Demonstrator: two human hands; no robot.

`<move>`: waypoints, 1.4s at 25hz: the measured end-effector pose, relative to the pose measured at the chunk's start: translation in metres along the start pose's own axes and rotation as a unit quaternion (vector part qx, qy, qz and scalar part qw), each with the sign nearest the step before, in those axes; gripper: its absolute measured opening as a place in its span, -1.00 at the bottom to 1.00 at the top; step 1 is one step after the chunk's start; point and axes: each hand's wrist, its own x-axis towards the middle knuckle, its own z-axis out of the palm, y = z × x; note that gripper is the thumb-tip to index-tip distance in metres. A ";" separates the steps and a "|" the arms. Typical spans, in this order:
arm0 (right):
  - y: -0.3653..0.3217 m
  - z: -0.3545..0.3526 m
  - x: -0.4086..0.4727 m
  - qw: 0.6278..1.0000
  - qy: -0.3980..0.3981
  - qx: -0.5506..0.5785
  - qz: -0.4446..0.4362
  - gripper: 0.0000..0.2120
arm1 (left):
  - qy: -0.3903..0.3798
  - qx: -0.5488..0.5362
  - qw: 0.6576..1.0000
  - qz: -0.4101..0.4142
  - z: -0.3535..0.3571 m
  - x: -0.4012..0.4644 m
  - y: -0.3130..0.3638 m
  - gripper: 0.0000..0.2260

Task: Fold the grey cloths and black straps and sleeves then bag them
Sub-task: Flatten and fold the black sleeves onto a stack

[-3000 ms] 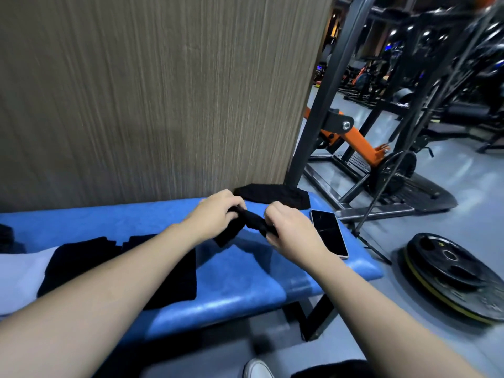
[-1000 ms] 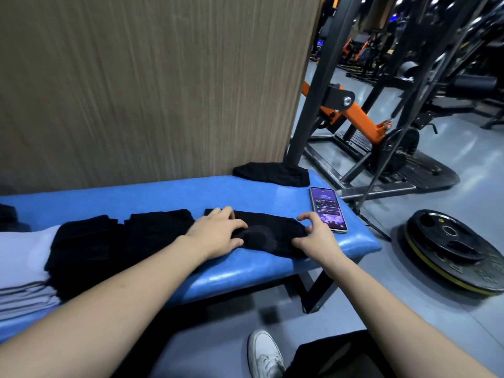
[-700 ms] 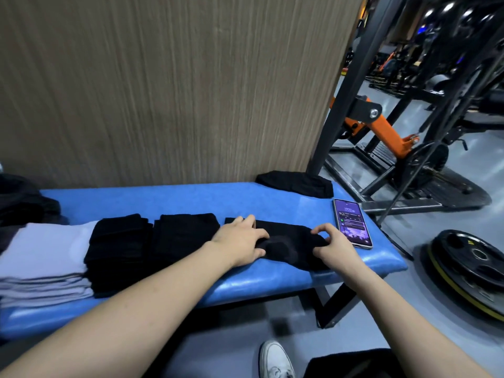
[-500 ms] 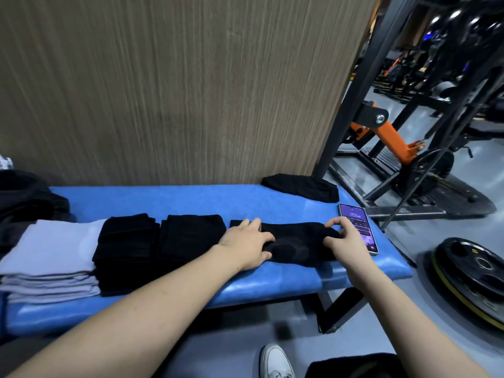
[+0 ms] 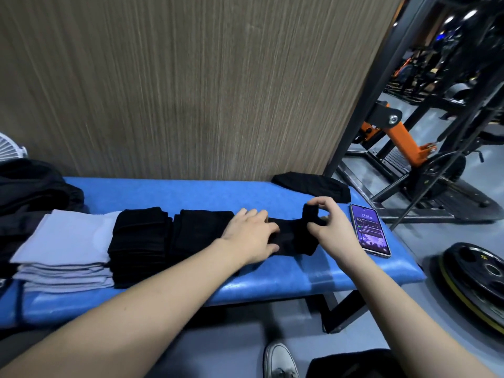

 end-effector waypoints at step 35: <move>0.018 0.045 0.008 0.973 -0.186 -0.087 -0.103 -0.38 | -0.001 -0.071 0.994 -0.087 0.004 -0.004 -0.045 -0.68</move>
